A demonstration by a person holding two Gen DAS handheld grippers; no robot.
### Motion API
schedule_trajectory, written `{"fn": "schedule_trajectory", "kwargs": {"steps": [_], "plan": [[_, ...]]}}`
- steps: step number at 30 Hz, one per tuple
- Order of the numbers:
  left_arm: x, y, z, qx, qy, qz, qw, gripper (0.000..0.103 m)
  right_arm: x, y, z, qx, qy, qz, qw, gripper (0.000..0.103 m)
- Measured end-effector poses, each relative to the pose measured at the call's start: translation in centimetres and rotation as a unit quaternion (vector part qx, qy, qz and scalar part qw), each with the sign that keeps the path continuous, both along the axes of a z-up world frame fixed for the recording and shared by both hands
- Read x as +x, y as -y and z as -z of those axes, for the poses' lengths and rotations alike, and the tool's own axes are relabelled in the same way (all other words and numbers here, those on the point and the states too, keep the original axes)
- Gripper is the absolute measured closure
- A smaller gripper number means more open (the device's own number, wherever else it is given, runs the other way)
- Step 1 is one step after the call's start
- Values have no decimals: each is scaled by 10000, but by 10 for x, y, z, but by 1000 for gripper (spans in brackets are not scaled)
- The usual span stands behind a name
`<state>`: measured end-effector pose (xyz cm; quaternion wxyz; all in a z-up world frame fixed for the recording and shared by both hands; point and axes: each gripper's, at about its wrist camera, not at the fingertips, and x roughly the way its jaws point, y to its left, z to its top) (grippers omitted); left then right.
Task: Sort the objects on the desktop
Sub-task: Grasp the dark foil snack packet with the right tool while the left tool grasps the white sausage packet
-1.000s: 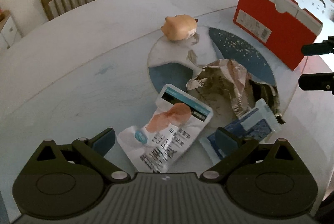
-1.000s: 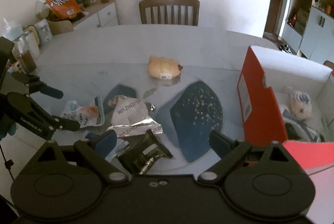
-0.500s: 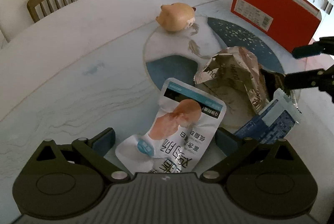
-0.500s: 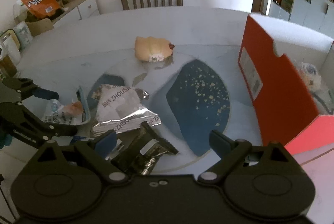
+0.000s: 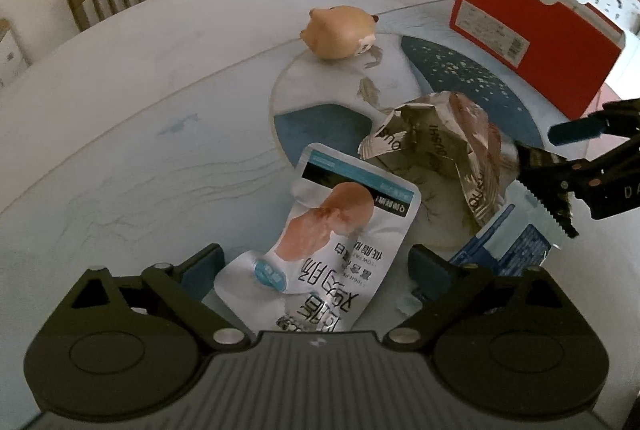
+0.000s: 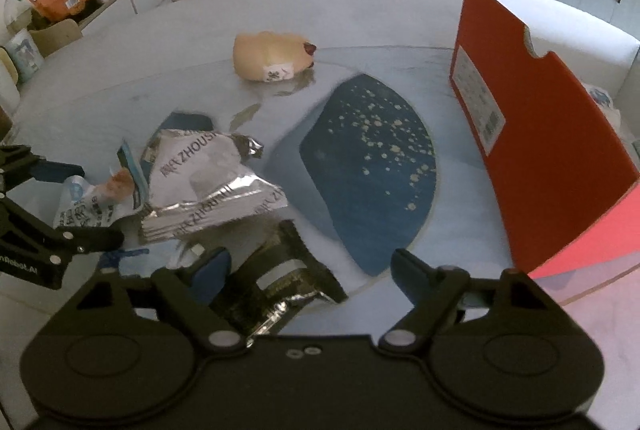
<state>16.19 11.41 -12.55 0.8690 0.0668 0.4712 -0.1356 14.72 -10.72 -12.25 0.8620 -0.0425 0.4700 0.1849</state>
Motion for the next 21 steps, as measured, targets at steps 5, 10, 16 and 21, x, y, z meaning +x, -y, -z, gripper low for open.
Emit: {"fn": "schedule_trajectory", "kwargs": {"steps": [5,10,16,21], "plan": [[-6,7,-3,30,-15,-164,9999,17,0,9,2,-173,-43,54,9998,26],[-9,12,-4,44,-13,41,10000,20,-4,18,-5,-190,-13,132,9997,25],[-5,14,-2,79,100,242,9996,20,-12,29,-14,-50,-73,177,9998,19],[-2,18,-2,50,170,295,9994,20,-22,25,-17,75,-52,-110,9999,19]]}}
